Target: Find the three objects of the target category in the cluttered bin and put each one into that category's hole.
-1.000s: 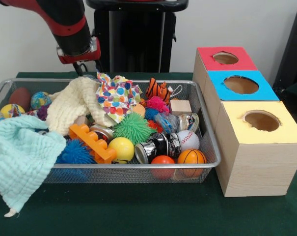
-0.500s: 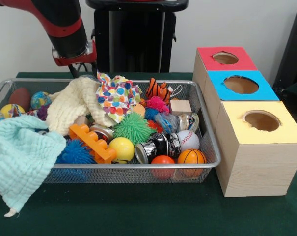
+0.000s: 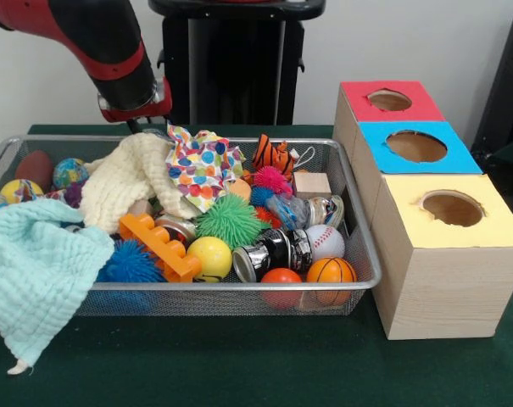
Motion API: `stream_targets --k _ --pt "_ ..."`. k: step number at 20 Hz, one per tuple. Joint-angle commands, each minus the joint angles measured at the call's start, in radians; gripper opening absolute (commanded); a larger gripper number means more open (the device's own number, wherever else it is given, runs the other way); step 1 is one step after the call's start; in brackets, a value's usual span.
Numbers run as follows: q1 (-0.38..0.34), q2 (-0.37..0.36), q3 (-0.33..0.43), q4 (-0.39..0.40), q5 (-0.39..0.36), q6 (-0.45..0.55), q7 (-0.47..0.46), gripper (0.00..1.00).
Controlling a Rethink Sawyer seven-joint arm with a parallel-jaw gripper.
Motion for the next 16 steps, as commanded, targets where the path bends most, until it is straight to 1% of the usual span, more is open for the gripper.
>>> stream_targets --k 1,5,7,10,14,16 --pt "-0.037 0.029 0.012 0.051 -0.045 -0.062 0.074 1.00" --pt "-0.049 0.031 0.013 0.078 -0.048 -0.074 0.081 1.00" --pt "-0.051 0.031 0.017 0.076 -0.053 -0.077 0.078 1.00" --pt "-0.047 0.026 0.024 0.039 -0.061 -0.045 0.063 1.00" --pt "-0.042 0.036 0.035 -0.037 -0.072 0.008 0.038 1.00" --pt "-0.040 0.041 0.039 -0.060 -0.076 0.017 0.032 1.00"
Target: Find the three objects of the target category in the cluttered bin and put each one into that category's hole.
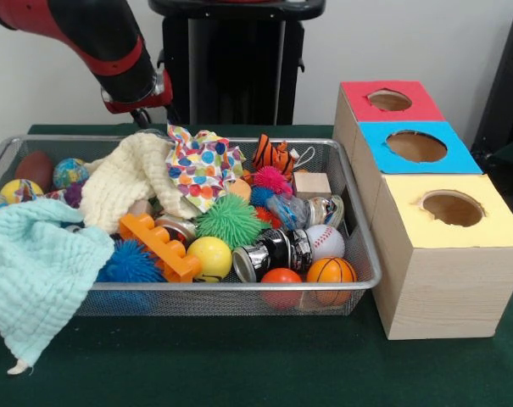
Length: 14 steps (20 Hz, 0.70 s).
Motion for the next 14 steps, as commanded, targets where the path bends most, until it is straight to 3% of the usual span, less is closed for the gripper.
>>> stream_targets --k 1,14 --pt "0.003 0.034 0.043 -0.112 -0.042 0.017 0.030 1.00" --pt "0.004 0.052 0.061 -0.179 -0.054 0.038 0.000 1.00"
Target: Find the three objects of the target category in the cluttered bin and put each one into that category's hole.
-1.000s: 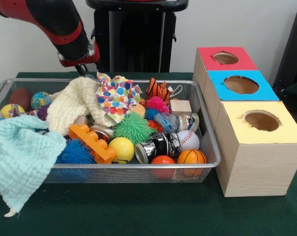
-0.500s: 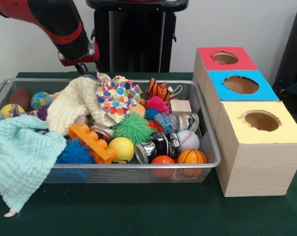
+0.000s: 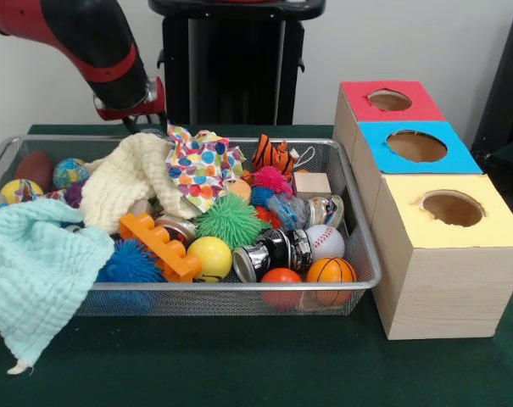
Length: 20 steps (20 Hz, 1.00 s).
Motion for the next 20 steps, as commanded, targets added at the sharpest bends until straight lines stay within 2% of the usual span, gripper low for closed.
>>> stream_targets --k 1,12,20 --pt "0.003 0.033 0.060 -0.132 -0.044 0.036 0.000 1.00" --pt "0.000 0.023 0.066 -0.125 -0.049 0.029 -0.010 1.00" --pt "-0.010 0.030 0.061 -0.031 -0.040 -0.044 0.037 1.00"
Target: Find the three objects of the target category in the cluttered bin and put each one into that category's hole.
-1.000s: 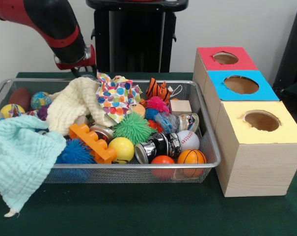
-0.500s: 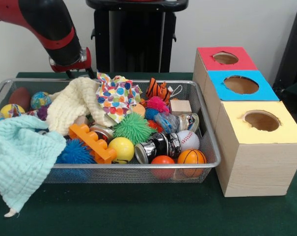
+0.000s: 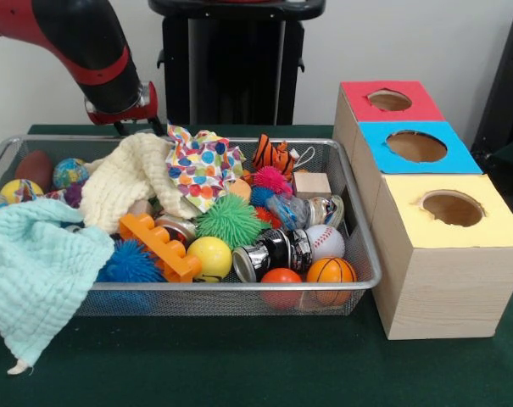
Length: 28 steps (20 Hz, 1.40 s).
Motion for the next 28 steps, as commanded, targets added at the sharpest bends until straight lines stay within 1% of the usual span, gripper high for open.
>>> stream_targets --k 1,3,10,16,22,27,28 --pt "-0.013 0.041 0.060 0.007 -0.039 -0.062 0.044 1.00" --pt "-0.019 0.066 0.064 0.015 -0.038 -0.088 0.052 1.00" --pt "-0.024 0.129 0.074 -0.016 -0.045 -0.135 0.048 1.00" --pt "-0.041 0.214 0.084 -0.030 -0.042 -0.199 0.055 1.00" --pt "-0.048 0.243 0.095 -0.049 -0.049 -0.214 0.049 1.00" --pt "-0.067 0.248 0.122 -0.050 -0.067 -0.231 0.008 1.00" --pt "-0.062 0.246 0.119 -0.054 -0.071 -0.224 0.012 0.00"
